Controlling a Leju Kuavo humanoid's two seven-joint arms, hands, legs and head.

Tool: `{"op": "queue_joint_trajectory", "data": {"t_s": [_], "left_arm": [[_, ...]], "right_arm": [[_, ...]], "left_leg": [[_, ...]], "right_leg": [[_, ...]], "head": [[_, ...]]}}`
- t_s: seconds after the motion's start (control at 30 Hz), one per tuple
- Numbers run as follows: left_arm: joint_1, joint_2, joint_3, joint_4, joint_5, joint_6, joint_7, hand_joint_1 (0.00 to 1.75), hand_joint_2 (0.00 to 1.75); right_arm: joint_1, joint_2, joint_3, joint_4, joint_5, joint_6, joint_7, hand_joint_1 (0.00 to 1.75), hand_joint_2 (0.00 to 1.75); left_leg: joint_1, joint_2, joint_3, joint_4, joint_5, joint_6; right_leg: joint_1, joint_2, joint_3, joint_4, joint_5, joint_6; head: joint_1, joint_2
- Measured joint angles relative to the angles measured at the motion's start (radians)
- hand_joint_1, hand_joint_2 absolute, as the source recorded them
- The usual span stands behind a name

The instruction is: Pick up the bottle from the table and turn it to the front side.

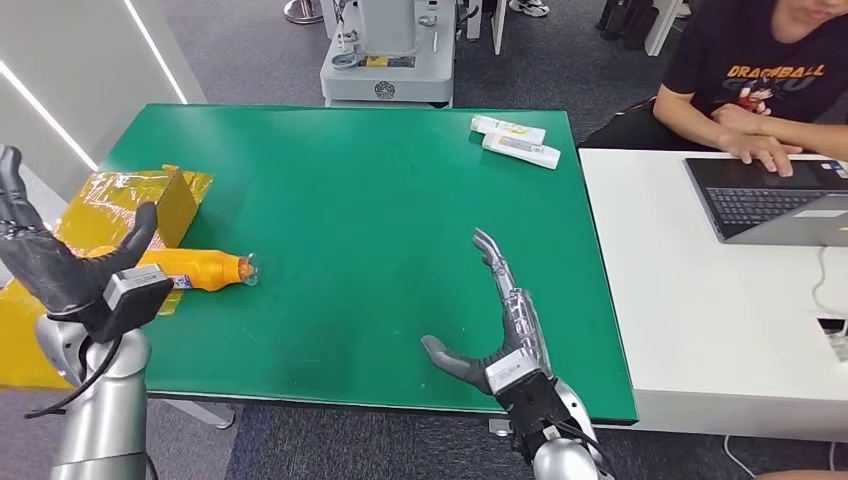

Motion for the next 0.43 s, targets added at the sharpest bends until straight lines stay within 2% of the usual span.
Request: {"op": "queue_joint_trajectory", "data": {"t_s": [0.17,0.23,0.33,0.43], "left_arm": [[0.011,-0.07,-0.074,-0.145,0.324,-0.003,0.004,0.0,1.75],[0.023,-0.088,-0.148,-0.168,0.48,-0.025,0.041,0.0,1.75],[0.055,-0.101,-0.297,-0.207,0.697,-0.106,0.124,0.0,1.75],[0.082,-0.108,-0.405,-0.241,0.783,-0.177,0.159,0.0,1.75]], "right_arm": [[-0.001,-0.011,0.005,0.009,-0.009,-0.026,-0.008,0.0,1.75],[0.004,-0.016,0.006,0.007,-0.006,-0.041,-0.011,0.0,1.75],[0.022,-0.023,0.005,-0.007,0.008,-0.067,-0.014,0.0,1.75],[0.037,-0.027,0.003,-0.021,0.023,-0.079,-0.014,0.0,1.75]], "left_leg": [[0.0,0.0,0.0,0.0,0.0,0.0],[0.0,0.0,0.0,0.0,0.0,0.0],[0.0,0.0,0.0,0.0,0.0,0.0],[0.0,0.0,0.0,0.0,0.0,0.001]], "right_leg": [[0.0,0.0,0.0,0.0,0.0,0.0],[0.0,-0.001,0.0,0.0,0.0,0.0],[0.0,0.0,0.0,-0.001,0.0,0.0],[0.0,0.0,0.0,-0.001,0.0,0.0]], "head": [[0.0,0.0],[0.0,0.0],[0.0,0.0],[0.0,0.0]]}}
